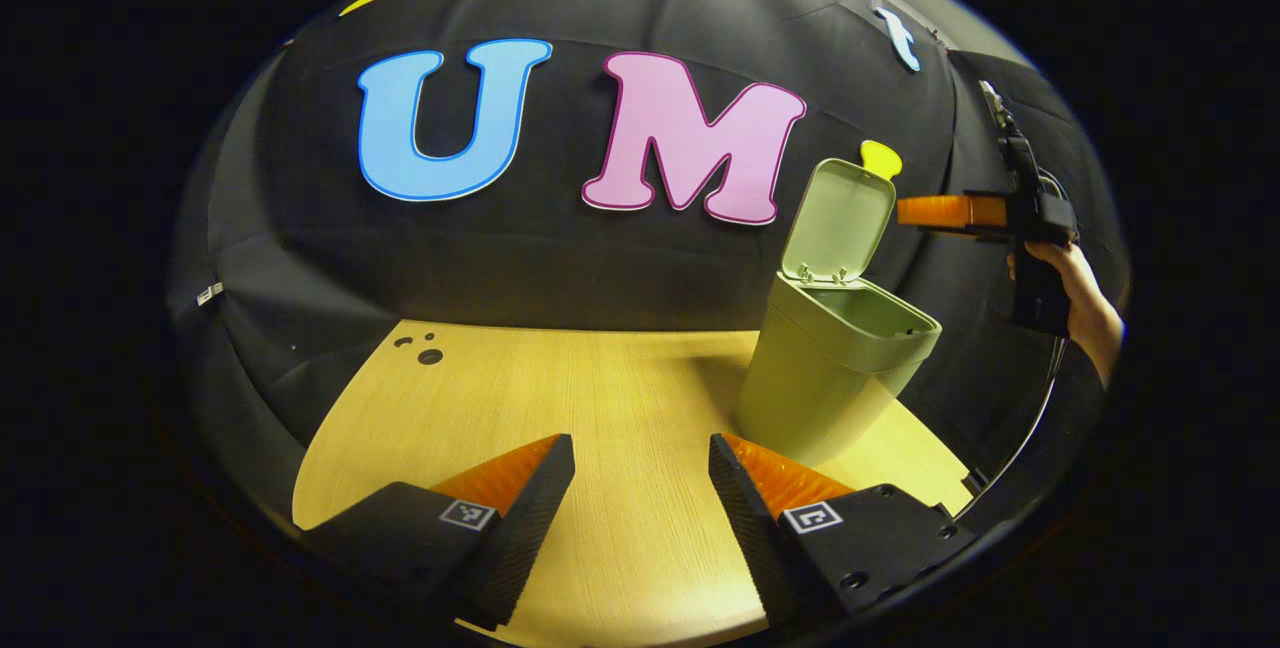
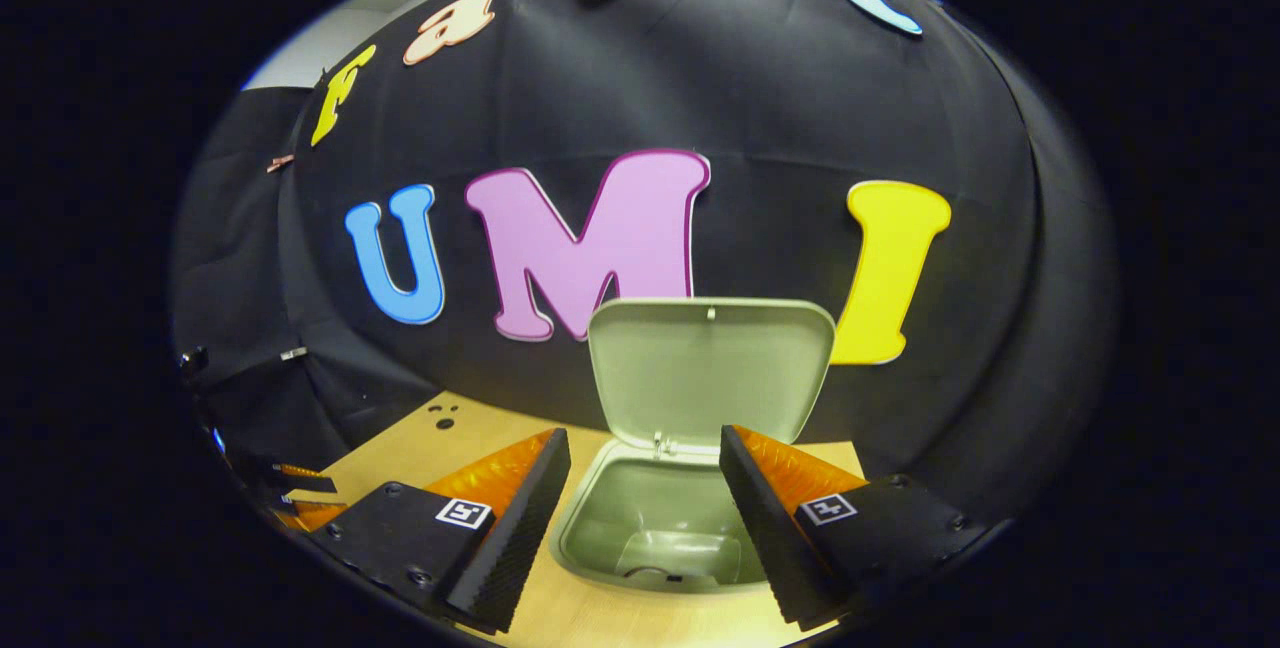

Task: Press the lid of the desktop garbage bin to open it, pick up the crumpled paper on the desktop and throw it into the bin, then pick up the pop can on the desktop and drop it into the bin, and finally close the garbage bin lid.

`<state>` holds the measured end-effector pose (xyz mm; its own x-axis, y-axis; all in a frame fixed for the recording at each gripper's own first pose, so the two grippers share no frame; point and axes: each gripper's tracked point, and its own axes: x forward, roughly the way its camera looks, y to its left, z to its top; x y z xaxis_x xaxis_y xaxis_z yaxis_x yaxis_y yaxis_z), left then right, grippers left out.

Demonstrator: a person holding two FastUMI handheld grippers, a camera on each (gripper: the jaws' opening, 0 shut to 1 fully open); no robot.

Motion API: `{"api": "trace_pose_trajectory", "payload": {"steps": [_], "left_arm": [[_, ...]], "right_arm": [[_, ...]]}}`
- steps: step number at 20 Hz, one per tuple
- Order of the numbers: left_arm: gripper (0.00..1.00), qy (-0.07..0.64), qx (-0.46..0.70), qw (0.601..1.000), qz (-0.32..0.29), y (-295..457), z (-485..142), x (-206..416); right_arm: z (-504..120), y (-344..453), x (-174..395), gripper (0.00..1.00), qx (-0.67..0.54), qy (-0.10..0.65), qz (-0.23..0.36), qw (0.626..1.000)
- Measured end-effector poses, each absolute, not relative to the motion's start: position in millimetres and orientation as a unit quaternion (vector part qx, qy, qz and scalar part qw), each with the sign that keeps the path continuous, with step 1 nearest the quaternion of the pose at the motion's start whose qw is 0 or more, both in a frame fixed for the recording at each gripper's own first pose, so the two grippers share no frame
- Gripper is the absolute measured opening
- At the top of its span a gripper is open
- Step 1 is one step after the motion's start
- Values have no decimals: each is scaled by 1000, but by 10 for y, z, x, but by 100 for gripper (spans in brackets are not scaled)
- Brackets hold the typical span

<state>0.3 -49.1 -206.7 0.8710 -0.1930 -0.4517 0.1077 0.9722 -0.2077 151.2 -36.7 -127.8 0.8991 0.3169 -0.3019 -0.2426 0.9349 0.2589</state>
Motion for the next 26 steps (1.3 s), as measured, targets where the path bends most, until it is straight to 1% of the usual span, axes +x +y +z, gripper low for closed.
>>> {"api": "trace_pose_trajectory", "payload": {"steps": [4,11,18,26], "left_arm": [[89,239,-86,964,-79,-475,-2037,-17],[89,237,-85,965,-70,-427,-2000,-75],[89,239,-89,965,-56,-380,-1995,-156],[89,245,-91,965,-37,-295,-2004,-264]], "right_arm": [[-959,-429,1698,96,111,141,136,974],[-735,-393,1991,96,98,115,132,980],[-752,-438,2366,96,79,109,114,984],[-965,-482,2667,96,61,129,87,986]]}}
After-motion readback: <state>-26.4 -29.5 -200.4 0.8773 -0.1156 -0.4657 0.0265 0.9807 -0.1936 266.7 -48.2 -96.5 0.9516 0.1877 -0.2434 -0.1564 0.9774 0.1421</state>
